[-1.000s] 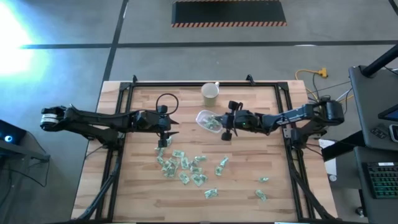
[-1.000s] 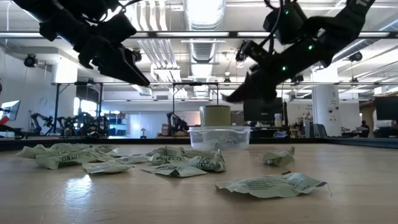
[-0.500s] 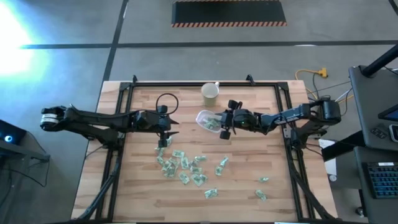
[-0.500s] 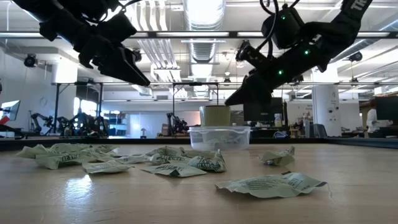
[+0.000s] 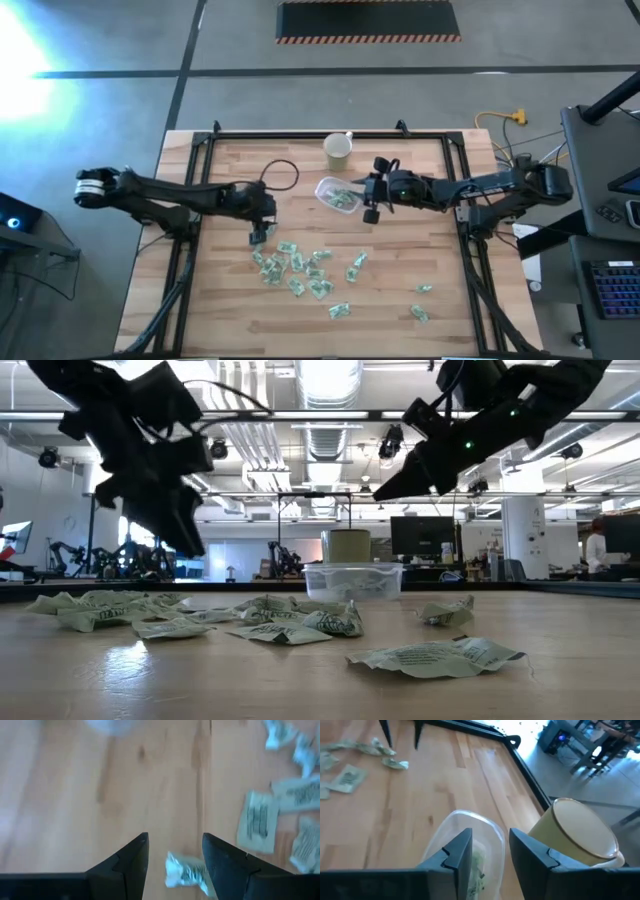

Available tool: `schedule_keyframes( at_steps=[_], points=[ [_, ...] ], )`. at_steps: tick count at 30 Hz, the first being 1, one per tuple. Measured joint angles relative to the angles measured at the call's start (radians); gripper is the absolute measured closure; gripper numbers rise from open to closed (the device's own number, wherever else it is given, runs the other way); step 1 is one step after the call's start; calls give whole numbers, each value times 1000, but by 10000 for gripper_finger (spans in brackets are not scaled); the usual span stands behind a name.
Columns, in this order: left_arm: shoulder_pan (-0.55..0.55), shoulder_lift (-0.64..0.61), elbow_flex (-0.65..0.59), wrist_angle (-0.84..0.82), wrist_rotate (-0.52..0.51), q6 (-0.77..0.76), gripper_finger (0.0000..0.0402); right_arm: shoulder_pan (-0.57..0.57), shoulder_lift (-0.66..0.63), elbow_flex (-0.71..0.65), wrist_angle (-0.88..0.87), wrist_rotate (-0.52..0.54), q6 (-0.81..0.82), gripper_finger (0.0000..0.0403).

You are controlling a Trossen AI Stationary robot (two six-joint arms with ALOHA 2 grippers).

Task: Pick and place items into bin
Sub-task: Put the green stevia packet into the transparent bin

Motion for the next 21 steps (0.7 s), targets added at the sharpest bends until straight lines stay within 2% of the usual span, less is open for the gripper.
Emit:
schedule_keyframes(
  at_steps=[8, 21],
  points=[
    [0, 130, 10, -8, 16, -48, 233, 6, -73, 0, -101, -12, 15, 295],
    [-1, 181, 9, -13, 21, -73, 234, 6, -84, -2, -123, -25, 14, 303]
  ],
)
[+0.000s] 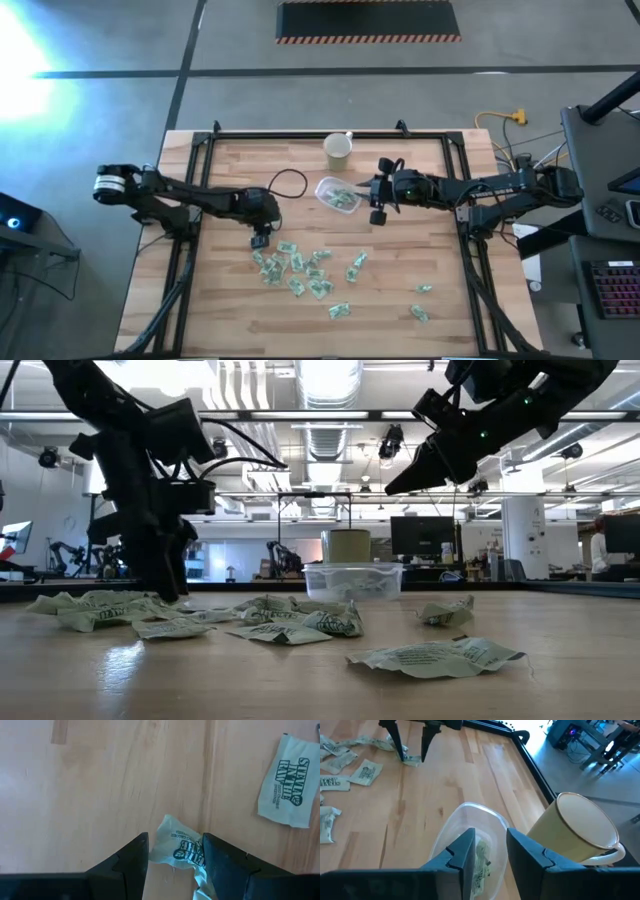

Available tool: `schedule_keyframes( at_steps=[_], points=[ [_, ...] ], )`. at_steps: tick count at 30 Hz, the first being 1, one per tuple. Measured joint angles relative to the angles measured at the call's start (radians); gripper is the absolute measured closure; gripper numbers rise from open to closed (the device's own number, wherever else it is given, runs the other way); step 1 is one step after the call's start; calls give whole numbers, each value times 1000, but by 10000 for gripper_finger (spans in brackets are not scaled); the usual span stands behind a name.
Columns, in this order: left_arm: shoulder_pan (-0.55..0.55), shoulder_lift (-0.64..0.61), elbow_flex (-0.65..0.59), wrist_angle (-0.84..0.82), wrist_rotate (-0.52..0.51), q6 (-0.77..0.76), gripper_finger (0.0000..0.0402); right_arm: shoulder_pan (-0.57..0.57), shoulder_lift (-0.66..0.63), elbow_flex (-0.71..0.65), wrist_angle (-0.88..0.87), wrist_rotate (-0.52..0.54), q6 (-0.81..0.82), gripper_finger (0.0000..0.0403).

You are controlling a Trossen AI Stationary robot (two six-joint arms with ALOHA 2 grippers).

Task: Pick and place items into bin
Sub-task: Put the green stevia packet into the transparent bin

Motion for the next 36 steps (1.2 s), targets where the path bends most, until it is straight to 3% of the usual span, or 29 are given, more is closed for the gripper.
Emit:
schedule_keyframes(
  at_steps=[5, 16, 25, 36],
  points=[
    [0, 0, 0, -2, 0, 1, 263, 0, 0, 0, -1, -1, -2, 311],
    [0, -1, 13, 0, 0, 29, 389, 0, 0, 0, -15, 0, -14, 328],
    [0, -3, 112, 22, -43, 161, 394, 0, 0, 0, -23, 0, -14, 326],
    [11, 15, 123, 574, -150, 471, 394, 0, 0, 0, -62, 0, -22, 332]
  ],
)
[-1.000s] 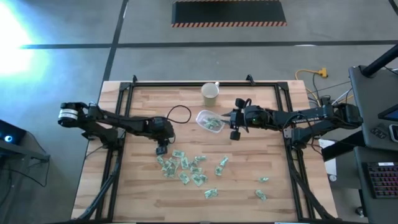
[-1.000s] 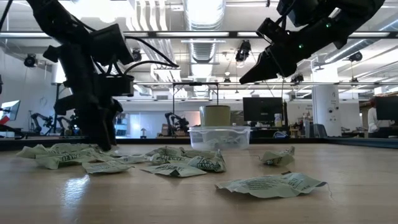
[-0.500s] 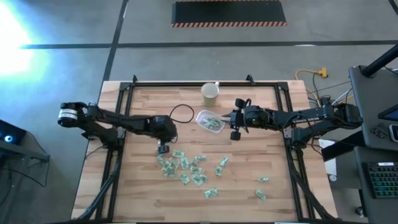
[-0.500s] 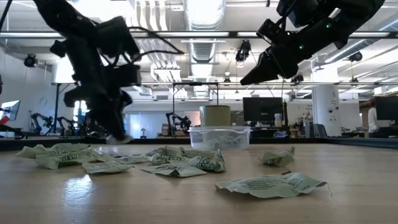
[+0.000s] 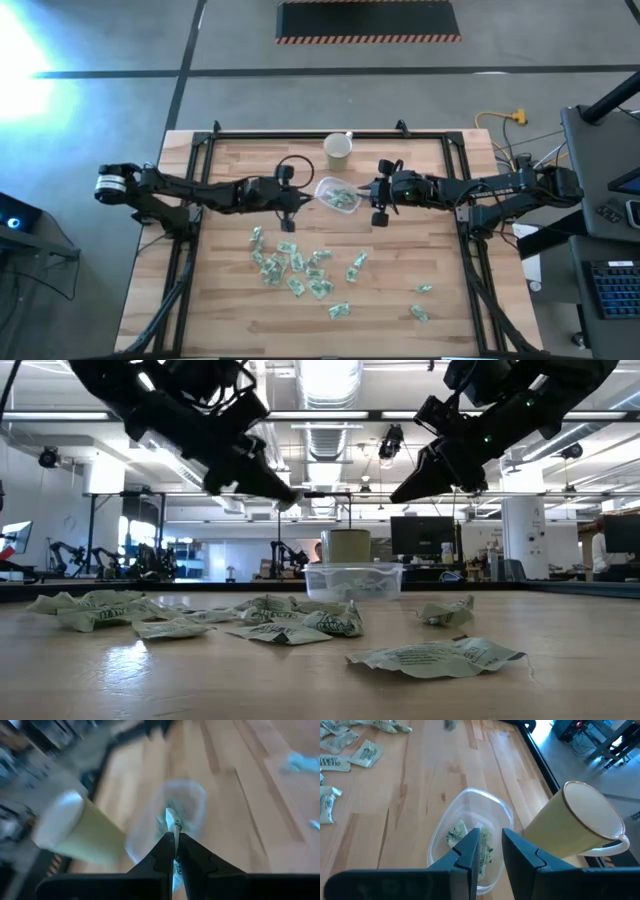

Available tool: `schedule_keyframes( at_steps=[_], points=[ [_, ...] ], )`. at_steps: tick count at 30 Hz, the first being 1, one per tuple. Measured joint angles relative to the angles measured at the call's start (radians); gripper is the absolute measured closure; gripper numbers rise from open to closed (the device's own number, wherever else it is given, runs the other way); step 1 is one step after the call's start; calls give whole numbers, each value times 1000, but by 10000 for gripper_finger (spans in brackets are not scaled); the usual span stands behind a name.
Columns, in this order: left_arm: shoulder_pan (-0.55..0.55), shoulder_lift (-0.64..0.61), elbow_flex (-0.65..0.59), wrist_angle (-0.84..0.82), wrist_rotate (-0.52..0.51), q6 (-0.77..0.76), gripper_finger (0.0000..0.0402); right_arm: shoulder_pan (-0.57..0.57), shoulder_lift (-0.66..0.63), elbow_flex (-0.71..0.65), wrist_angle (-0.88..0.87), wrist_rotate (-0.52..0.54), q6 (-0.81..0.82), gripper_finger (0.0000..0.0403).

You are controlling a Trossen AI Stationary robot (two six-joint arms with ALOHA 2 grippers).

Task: Pick and place items into bin
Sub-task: Put the green stevia packet into the transparent bin

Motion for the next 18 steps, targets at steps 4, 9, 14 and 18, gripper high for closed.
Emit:
schedule_keyframes(
  at_steps=[4, 9, 14, 18],
  points=[
    [19, 51, 0, 145, -1, 45, 394, 0, -2, 0, -19, 0, 0, 335],
    [39, 149, -1, 246, -3, 54, 394, 0, -24, 0, -42, 0, 2, 330],
    [48, 240, 8, 329, -4, 54, 394, 0, -54, 0, -64, 1, 9, 328],
    [51, 306, 54, 380, -3, 54, 394, 0, -62, 0, -63, 1, 11, 334]
  ],
)
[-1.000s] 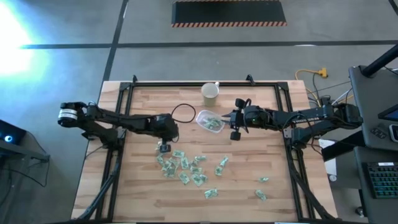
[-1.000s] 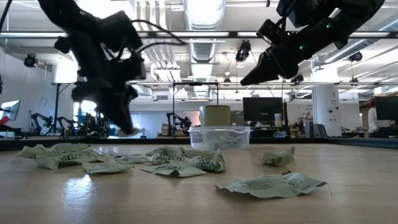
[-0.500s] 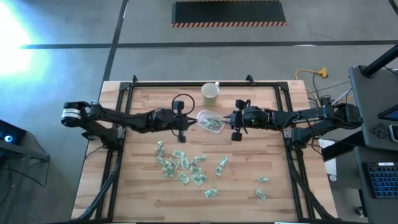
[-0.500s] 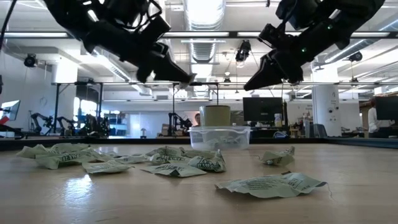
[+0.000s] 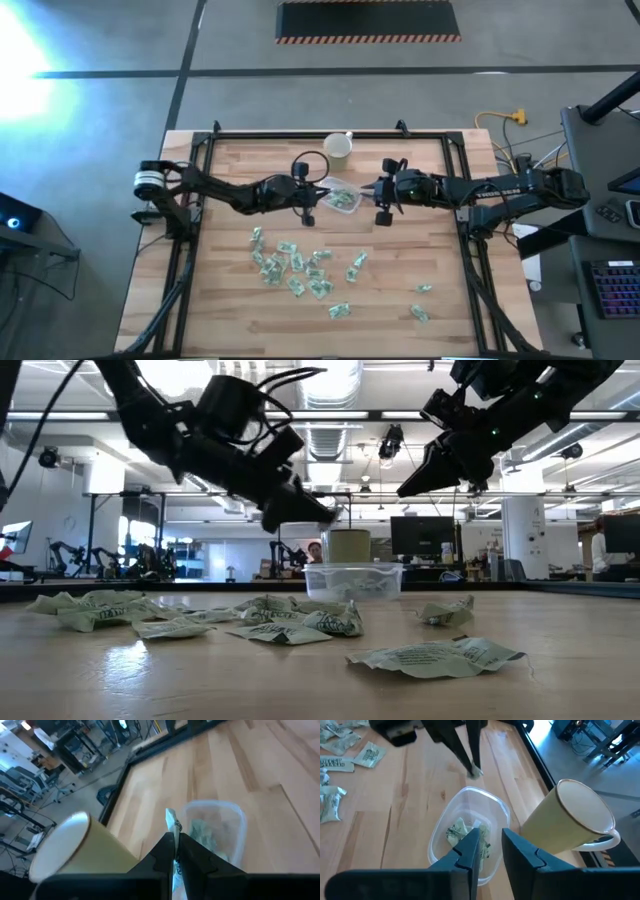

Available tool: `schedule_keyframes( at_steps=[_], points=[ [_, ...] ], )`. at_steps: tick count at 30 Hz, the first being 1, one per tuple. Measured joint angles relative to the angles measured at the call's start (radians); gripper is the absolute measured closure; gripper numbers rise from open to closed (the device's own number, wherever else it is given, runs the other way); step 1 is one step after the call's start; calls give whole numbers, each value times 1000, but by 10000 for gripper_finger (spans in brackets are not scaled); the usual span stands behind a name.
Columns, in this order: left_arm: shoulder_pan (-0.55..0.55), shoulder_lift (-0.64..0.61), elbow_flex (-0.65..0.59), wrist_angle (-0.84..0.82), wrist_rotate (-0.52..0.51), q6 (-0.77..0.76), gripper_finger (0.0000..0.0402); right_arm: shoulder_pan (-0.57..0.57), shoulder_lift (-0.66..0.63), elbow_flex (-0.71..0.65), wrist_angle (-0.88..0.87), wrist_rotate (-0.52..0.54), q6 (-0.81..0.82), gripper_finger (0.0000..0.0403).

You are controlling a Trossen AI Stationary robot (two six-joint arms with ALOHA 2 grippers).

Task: Pick and place items into bin
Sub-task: Put the green stevia packet into the transparent bin

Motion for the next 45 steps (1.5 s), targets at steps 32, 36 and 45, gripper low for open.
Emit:
schedule_keyframes(
  at_steps=[32, 36, 45],
  points=[
    [13, 114, 110, -20, -28, 8, 318, 0, -2, 0, -42, 0, 13, 342],
    [13, 111, 110, -19, -28, 7, 294, 0, -2, 0, -47, 0, 16, 344],
    [11, 97, 109, -114, -31, -1, 285, 1, 3, -1, -94, -387, 86, 335]
  ],
)
